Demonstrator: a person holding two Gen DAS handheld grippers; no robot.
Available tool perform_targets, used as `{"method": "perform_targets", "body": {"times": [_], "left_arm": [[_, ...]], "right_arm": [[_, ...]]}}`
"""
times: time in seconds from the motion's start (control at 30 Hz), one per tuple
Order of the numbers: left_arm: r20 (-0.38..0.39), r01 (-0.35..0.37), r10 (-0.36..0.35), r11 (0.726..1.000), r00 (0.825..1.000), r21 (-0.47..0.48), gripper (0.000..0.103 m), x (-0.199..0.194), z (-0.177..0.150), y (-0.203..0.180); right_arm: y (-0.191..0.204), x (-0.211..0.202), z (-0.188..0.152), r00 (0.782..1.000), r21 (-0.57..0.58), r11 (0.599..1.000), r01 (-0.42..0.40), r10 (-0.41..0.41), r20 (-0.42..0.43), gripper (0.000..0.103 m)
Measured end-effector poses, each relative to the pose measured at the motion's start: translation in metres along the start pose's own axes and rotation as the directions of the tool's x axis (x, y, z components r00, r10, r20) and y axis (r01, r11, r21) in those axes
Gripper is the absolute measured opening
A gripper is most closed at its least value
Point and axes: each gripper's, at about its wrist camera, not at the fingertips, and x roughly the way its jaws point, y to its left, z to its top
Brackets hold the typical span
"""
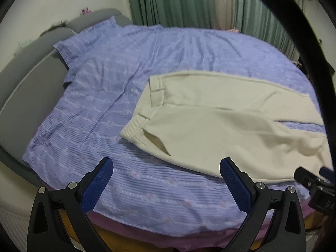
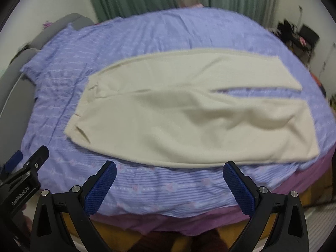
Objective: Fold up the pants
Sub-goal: 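Lower the right tool onto a cream pants leg and close it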
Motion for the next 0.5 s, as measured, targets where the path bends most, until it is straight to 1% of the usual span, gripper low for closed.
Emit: {"method": "perform_targets", "body": {"times": [0.17,0.23,0.3,0.4,0.47,0.5], "left_arm": [[-0.086,0.008,-0.009,1.000,0.996,-0.013,0.103,0.065,-0.007,0.001],[-0.120,0.018,-0.020,1.000,0.993,-0.022,0.103,0.088,-0.010,0.002],[-0.157,0.028,-0.031,0.999,0.987,-0.021,0.103,0.110,-0.009,0.004],[-0.188,0.020,-0.022,1.000,0.982,-0.014,0.102,0.133,-0.007,0.005],[-0.197,0.031,-0.036,0.999,0.980,-0.027,0.102,0.146,-0.004,0.009],[-0.208,0.040,-0.046,0.999,0.977,-0.037,0.102,0.152,-0.003,0.010]], "right_arm": [[-0.002,0.063,-0.009,0.997,0.073,0.997,0.001,0.004,-0.079,0.102],[-0.005,0.081,-0.012,0.995,0.094,0.995,0.017,-0.007,-0.099,0.101],[-0.005,0.098,-0.012,0.993,0.119,0.993,0.009,0.005,-0.122,0.101],[-0.005,0.123,-0.013,0.987,0.159,0.987,0.005,0.021,-0.161,0.099],[-0.005,0.137,-0.014,0.980,0.195,0.981,-0.010,0.048,-0.194,0.095],[-0.006,0.144,-0.016,0.975,0.218,0.976,-0.019,0.067,-0.211,0.095]]}}
